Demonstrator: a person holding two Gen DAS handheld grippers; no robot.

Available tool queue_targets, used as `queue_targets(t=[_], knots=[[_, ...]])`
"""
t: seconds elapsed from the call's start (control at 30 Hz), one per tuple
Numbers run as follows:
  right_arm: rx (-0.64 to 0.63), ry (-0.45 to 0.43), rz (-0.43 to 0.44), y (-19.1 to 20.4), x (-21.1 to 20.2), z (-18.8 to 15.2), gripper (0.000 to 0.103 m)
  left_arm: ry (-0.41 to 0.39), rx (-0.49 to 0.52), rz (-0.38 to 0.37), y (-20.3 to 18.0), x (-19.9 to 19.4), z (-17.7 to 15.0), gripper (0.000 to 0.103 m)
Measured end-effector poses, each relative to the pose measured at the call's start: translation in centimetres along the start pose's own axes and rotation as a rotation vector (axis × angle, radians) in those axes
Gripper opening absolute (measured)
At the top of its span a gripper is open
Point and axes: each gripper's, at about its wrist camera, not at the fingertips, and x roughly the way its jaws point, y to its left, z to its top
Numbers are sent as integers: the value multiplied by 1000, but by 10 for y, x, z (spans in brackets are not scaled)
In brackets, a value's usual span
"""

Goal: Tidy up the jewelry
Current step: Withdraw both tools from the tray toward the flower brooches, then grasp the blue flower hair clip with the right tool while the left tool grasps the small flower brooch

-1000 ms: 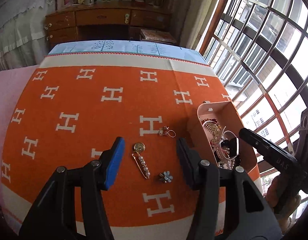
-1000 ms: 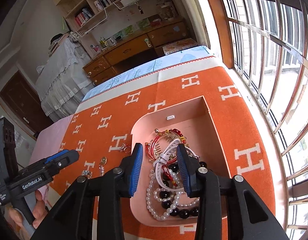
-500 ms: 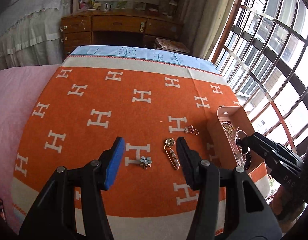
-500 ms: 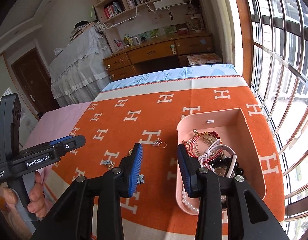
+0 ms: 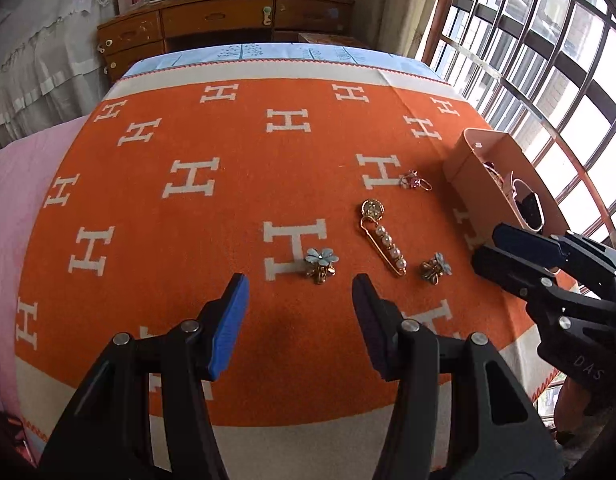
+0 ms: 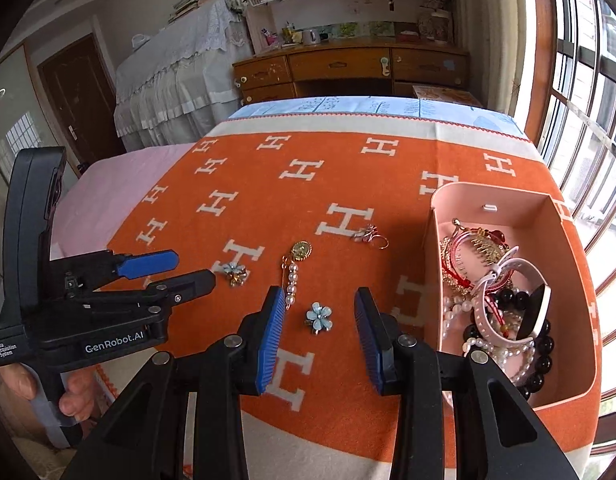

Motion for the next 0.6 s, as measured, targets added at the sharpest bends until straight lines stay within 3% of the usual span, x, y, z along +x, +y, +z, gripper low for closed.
queue_targets(t=[0.23,0.53,0.6], knots=[[-24,56,-23,0,35,-9,36,6,15,-13,-3,22,-3,50],[-94,63,-78,10,57,-19,36,-36,12,-3,-3,32,-2,50],[-128,65,-95,16,62,-22,34,-43,7,1,-2,32,-2,46]])
